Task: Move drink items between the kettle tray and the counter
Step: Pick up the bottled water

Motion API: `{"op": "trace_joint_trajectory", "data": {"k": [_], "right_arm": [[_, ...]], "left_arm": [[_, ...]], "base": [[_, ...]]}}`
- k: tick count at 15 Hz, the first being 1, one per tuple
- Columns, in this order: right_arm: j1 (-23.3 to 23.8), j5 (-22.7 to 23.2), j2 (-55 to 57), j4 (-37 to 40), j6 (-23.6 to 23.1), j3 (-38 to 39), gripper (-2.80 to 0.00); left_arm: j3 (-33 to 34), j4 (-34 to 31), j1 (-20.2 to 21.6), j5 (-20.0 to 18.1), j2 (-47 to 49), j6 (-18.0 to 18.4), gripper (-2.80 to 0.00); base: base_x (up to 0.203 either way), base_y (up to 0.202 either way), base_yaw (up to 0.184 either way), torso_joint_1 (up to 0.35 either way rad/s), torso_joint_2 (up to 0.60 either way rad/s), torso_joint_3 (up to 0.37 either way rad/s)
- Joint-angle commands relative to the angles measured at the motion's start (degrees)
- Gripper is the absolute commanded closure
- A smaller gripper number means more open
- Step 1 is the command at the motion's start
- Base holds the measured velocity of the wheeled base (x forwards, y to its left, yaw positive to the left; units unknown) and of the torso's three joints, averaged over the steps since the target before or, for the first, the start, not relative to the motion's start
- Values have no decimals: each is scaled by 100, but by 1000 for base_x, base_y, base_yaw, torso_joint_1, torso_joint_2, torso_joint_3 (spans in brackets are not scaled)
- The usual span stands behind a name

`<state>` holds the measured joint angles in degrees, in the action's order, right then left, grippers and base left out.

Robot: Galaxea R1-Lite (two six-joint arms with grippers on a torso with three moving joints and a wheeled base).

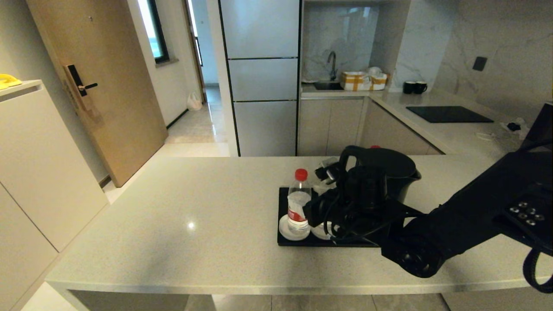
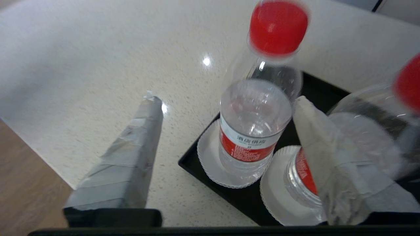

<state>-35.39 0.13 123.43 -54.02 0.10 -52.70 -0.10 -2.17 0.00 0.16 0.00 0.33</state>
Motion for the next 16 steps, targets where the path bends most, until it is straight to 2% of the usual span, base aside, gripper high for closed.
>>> {"op": "trace_joint_trajectory", "data": {"k": [1, 8, 13, 16], "right_arm": [[-3, -107, 341, -50, -25, -154, -280], [6, -224, 725, -56, 11, -412, -280], [6, -621, 1176, -433, 15, -628, -280], [6, -637, 1254, -416, 34, -645, -280]], "left_arm": [[1, -3, 6, 2, 0, 2, 0], [1, -2, 0, 2, 0, 2, 0], [1, -2, 0, 2, 0, 2, 0], [1, 6, 6, 2, 0, 2, 0]], "base": [[0, 0, 0, 0, 0, 0], [0, 0, 0, 0, 0, 0], [0, 0, 0, 0, 0, 0], [0, 0, 0, 0, 0, 0]]}}
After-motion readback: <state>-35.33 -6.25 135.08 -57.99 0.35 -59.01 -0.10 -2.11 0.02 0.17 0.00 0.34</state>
